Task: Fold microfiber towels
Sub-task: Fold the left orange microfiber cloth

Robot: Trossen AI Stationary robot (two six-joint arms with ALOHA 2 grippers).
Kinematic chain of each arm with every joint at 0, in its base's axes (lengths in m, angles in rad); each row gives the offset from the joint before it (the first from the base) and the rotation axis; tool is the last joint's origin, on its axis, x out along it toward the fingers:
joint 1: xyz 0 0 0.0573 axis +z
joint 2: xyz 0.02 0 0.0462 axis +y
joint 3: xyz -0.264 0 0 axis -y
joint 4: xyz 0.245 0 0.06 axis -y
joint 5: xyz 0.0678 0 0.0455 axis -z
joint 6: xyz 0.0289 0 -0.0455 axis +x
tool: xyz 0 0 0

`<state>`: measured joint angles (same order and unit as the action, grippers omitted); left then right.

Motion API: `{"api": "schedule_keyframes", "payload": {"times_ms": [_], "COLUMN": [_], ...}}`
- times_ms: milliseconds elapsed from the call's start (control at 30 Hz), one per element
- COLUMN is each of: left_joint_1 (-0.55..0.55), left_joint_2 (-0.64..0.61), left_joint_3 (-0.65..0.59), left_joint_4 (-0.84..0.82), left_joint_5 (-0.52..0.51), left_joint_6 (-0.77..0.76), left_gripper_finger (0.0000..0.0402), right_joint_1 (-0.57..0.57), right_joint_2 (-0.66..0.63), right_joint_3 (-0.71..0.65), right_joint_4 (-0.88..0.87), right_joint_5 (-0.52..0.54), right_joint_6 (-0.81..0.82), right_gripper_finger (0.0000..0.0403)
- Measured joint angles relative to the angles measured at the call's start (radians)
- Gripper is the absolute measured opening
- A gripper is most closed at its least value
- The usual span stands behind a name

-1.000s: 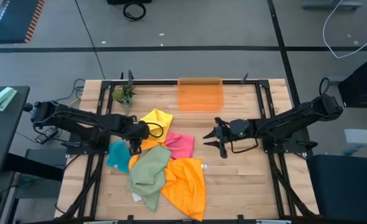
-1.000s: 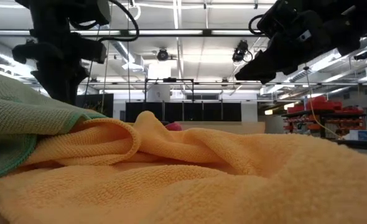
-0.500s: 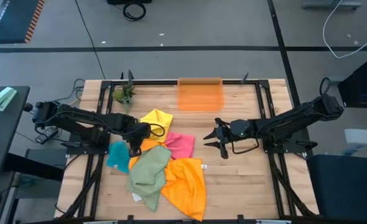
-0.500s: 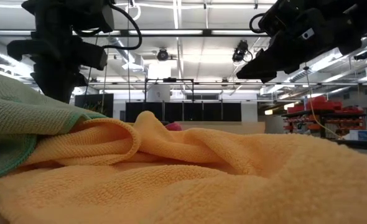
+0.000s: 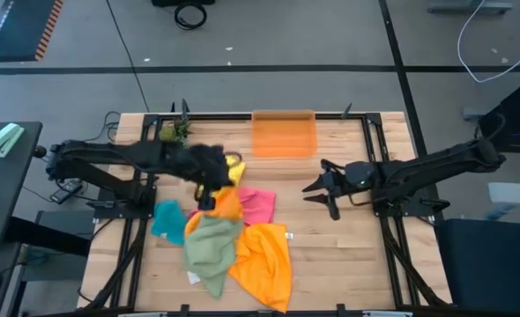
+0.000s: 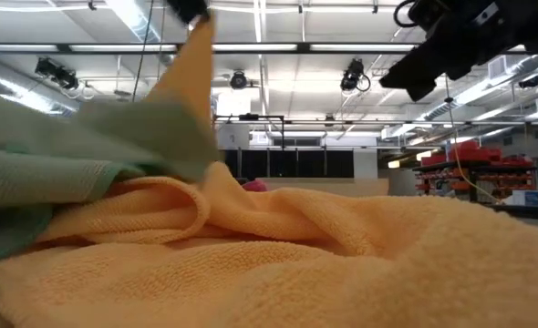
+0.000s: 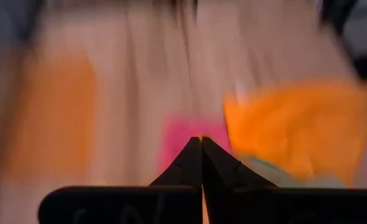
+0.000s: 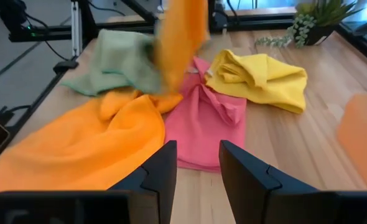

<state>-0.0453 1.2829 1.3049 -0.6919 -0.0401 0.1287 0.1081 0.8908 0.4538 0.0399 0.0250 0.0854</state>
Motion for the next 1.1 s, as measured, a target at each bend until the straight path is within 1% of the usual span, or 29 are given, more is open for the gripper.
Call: {"api": "schedule_keyframes", "payload": {"times_ms": [67,167,267,367,533,667,733,767,833,933,967,1033,1100], "left_joint_1": [0.01,0.037,0.077,0.124,0.187,0.2,0.2,0.199,0.189,0.182,0.181,0.168,0.149], "left_joint_2": [0.0,0.018,0.063,0.129,0.292,0.457,0.547,0.583,0.596,0.609,0.605,0.6,0.587], "left_joint_3": [0.075,0.192,0.327,0.479,0.716,0.909,1.018,1.053,1.011,0.998,1.003,1.007,1.007], "left_joint_4": [0.099,0.192,0.211,0.215,0.188,0.161,0.138,0.137,0.232,0.248,0.207,0.183,0.107], "left_joint_5": [-0.003,-0.006,-0.017,-0.02,-0.018,-0.017,-0.016,-0.015,-0.016,-0.019,-0.018,-0.02,-0.023], "left_joint_6": [0.075,0.141,0.176,0.197,0.197,0.185,0.171,0.17,0.17,0.164,0.146,0.098,0.056], "left_gripper_finger": [0.0004,0.0003,0.0003,0.0002,0.0002,0.0001,0.0001,0.0001,0.0002,0.0001,0.0001,0.0002,0.0004], "right_joint_1": [0.0,0.0,0.0,0.0,0.0,0.0,0.001,0.002,0.002,0.002,0.003,0.003,0.004], "right_joint_2": [-0.046,-0.111,-0.171,-0.219,-0.252,-0.249,-0.247,-0.248,-0.255,-0.276,-0.287,-0.305,-0.322], "right_joint_3": [0.0,0.0,0.002,0.041,0.184,0.322,0.377,0.401,0.427,0.431,0.423,0.399,0.37], "right_joint_4": [-0.032,-0.082,-0.129,-0.239,-0.524,-0.775,-0.9,-0.956,-1.059,-1.188,-1.216,-1.246,-1.225], "right_joint_5": [0.0,0.0,0.0,0.0,0.0,0.002,0.022,0.041,0.094,0.185,0.218,0.28,0.321], "right_joint_6": [0.001,0.001,0.001,0.003,0.025,0.059,0.093,0.112,0.157,0.194,0.203,0.209,0.21], "right_gripper_finger": [0.0129,0.0129,0.0129,0.0129,0.0129,0.0129,0.0129,0.0129,0.0129,0.0129,0.0129,0.0129,0.0129]}}
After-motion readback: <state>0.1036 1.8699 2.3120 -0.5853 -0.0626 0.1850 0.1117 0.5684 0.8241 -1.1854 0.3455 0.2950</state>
